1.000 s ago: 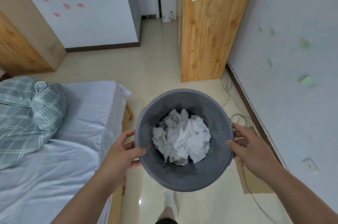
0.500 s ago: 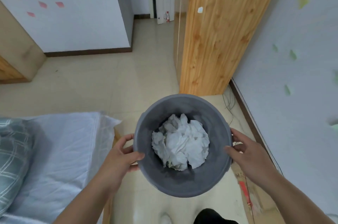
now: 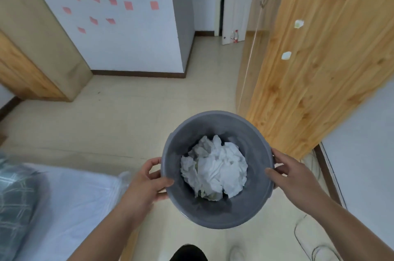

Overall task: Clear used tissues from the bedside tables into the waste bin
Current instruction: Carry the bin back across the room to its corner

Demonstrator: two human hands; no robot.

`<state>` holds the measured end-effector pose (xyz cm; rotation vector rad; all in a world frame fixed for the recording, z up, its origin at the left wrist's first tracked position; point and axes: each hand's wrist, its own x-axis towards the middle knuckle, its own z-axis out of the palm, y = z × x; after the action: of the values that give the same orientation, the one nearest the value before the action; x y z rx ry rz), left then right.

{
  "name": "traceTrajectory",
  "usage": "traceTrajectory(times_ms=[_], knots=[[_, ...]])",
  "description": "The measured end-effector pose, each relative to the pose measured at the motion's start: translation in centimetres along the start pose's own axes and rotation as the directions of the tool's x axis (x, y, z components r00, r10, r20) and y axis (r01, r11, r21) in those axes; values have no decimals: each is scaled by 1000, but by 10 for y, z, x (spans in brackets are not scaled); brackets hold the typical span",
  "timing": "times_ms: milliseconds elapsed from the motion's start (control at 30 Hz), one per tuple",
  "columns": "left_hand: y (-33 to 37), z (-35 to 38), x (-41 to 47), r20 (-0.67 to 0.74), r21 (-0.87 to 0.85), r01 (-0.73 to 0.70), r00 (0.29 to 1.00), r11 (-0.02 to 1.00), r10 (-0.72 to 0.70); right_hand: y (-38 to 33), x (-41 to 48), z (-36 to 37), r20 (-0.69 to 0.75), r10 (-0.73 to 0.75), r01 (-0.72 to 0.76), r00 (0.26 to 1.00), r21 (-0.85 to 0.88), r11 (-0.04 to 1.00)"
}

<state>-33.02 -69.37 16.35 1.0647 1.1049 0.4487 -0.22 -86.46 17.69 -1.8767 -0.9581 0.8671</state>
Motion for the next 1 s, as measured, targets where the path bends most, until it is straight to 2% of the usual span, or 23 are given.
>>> traceTrajectory(times_ms=[233, 500, 767, 1000], knots=[[64, -61, 123, -141, -133, -52, 989, 990, 33, -67, 188, 38, 110, -130, 132, 985, -9, 991], [133, -158, 285, -184, -127, -2, 983, 992, -22, -117, 363, 131, 142, -84, 81, 986, 27, 996], [251, -214, 419, -144, -82, -39, 989, 996, 27, -183, 522, 154, 106, -107, 98, 989, 82, 992], [310, -248, 548, -265, -61, 15, 964, 998, -30, -197, 692, 194, 192, -69, 54, 979, 86, 995]])
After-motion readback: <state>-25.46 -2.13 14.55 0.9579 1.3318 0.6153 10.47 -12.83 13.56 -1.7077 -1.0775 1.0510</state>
